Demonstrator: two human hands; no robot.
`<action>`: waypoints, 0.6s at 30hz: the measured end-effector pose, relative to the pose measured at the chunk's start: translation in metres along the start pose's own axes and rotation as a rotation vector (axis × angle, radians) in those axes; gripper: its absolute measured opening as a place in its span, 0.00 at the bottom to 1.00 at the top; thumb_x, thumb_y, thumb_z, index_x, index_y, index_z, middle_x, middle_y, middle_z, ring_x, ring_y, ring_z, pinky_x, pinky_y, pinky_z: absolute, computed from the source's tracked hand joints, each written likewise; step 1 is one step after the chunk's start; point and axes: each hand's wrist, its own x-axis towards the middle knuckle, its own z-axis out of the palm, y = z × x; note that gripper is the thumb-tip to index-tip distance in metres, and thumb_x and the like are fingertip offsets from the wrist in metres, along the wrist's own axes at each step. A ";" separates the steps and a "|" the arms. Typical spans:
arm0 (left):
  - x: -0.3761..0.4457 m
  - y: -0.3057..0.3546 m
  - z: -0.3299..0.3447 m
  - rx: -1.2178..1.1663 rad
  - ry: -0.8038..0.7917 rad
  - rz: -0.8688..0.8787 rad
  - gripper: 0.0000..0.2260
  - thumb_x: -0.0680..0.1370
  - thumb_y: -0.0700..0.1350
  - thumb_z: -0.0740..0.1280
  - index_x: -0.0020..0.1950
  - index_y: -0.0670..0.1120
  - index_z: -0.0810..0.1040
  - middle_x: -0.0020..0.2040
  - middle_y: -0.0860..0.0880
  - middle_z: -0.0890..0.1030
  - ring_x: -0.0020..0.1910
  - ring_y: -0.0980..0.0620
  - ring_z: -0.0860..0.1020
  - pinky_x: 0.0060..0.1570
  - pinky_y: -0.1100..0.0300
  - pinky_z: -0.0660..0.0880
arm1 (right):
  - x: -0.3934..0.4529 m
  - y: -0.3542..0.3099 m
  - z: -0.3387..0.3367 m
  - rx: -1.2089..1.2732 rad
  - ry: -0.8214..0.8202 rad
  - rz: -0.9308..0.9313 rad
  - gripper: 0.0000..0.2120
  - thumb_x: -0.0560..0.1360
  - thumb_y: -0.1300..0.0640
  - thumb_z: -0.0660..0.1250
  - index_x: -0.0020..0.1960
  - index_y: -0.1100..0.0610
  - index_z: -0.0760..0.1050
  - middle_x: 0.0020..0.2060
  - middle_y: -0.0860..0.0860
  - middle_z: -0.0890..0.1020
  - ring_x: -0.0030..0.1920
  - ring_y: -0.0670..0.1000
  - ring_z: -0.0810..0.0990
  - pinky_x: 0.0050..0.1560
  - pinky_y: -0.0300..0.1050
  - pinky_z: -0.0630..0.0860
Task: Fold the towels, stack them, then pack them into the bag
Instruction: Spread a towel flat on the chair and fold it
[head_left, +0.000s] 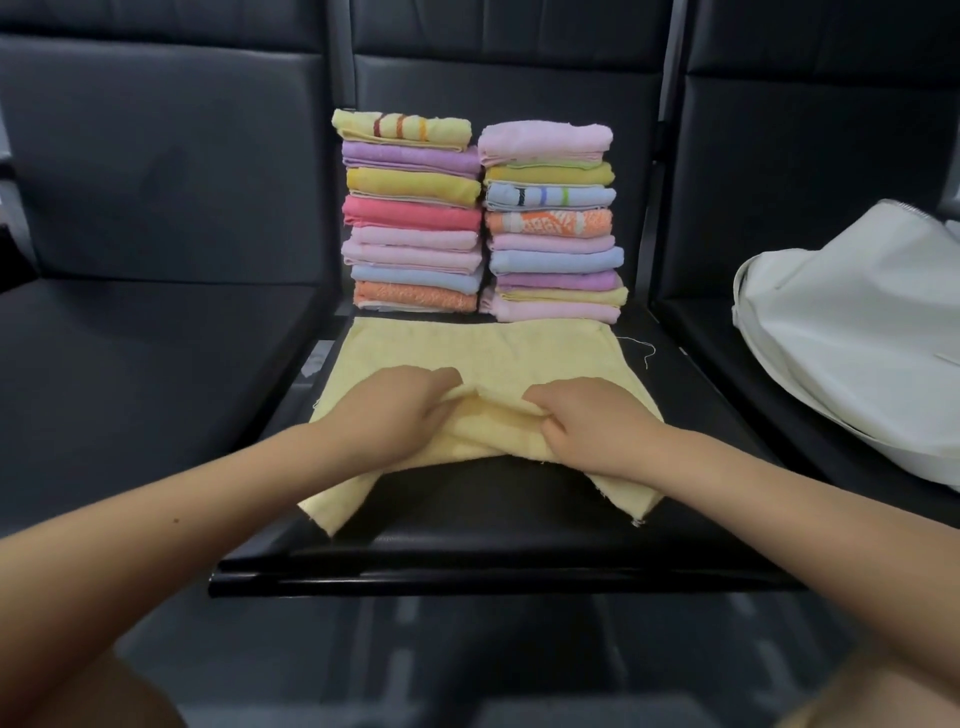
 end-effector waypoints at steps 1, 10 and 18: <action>0.002 -0.003 -0.002 0.006 0.007 -0.008 0.08 0.82 0.47 0.57 0.55 0.44 0.73 0.46 0.45 0.79 0.45 0.46 0.75 0.44 0.54 0.68 | 0.000 0.002 -0.001 0.009 0.022 0.035 0.09 0.76 0.63 0.56 0.38 0.53 0.64 0.34 0.48 0.70 0.41 0.55 0.72 0.40 0.49 0.68; 0.007 -0.036 -0.019 0.047 0.050 -0.255 0.09 0.78 0.40 0.58 0.47 0.46 0.78 0.38 0.54 0.75 0.41 0.50 0.73 0.38 0.57 0.66 | 0.002 0.047 0.000 0.113 0.217 0.424 0.11 0.75 0.65 0.56 0.50 0.60 0.76 0.44 0.54 0.78 0.50 0.58 0.77 0.39 0.47 0.65; -0.003 -0.023 -0.036 -0.566 0.058 -0.590 0.11 0.78 0.37 0.56 0.51 0.42 0.79 0.47 0.46 0.76 0.49 0.49 0.73 0.56 0.49 0.72 | -0.034 0.044 -0.022 1.017 0.390 0.533 0.06 0.80 0.57 0.62 0.53 0.55 0.77 0.44 0.50 0.77 0.44 0.47 0.75 0.42 0.41 0.70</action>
